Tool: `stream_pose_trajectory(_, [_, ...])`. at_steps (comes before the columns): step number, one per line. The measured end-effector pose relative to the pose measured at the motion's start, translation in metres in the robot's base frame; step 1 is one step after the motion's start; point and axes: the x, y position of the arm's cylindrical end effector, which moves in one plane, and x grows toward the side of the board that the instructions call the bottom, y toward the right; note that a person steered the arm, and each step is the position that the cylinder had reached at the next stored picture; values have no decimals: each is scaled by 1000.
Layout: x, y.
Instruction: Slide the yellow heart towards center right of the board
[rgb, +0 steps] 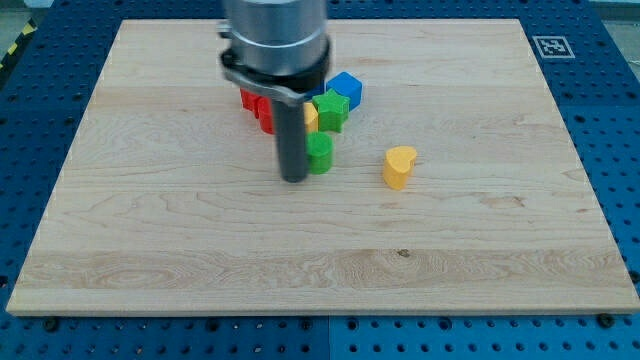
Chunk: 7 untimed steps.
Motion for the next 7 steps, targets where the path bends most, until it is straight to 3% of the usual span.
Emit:
stream_pose_trajectory(2, [14,78])
stream_pose_trajectory(4, [19,89])
stream_pose_trajectory(7, [-6,107])
